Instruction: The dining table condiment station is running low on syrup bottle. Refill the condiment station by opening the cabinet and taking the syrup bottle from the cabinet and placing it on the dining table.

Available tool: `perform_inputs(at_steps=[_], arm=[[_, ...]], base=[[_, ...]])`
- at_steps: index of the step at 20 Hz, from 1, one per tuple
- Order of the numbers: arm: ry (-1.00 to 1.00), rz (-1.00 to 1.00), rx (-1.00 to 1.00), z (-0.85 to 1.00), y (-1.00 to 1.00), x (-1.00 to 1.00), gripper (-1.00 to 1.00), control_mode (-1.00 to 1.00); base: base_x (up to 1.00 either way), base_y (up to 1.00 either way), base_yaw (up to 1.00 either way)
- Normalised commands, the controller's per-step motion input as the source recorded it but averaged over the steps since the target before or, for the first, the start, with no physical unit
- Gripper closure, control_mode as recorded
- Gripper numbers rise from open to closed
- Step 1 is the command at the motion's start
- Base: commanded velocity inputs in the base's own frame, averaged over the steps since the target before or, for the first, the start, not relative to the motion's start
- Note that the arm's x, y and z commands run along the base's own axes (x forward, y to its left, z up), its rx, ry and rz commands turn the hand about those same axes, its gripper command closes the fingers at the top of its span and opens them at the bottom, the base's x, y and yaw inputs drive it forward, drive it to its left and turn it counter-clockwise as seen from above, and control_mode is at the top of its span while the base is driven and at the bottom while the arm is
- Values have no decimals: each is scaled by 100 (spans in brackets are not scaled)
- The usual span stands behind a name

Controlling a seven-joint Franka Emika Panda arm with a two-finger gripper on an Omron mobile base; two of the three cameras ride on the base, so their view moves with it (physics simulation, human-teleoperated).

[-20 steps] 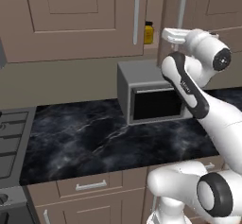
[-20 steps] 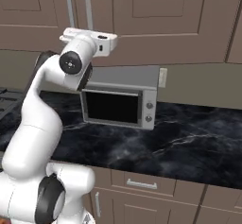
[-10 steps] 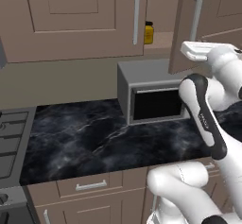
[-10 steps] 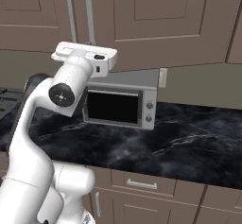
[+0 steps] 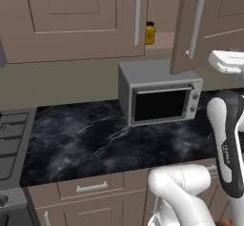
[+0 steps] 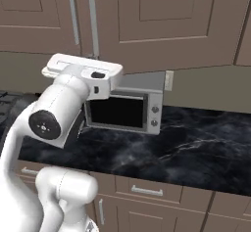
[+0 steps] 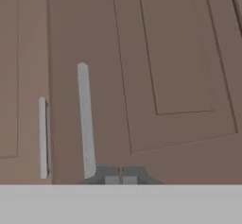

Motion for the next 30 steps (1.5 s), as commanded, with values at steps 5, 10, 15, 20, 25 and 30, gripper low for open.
perform_inputs(at_steps=[5, 10, 15, 20, 25, 30], arm=[[16, -7, -31, 28, 92, -8, -100, -100], [17, -11, -37, 20, 100, 20, -100, -100], [16, -9, -21, -32, 41, 36, -100, -100], [3, 0, -25, -40, 1, 38, -100, -100], [0, 0, -32, -10, 37, 82, -100, -100], [0, -2, -34, 0, 50, 55, -100, -100]], base=[[0, 0, 0], [0, 0, 0], [0, 0, 0], [0, 0, 0], [0, 0, 0], [0, 0, 0]])
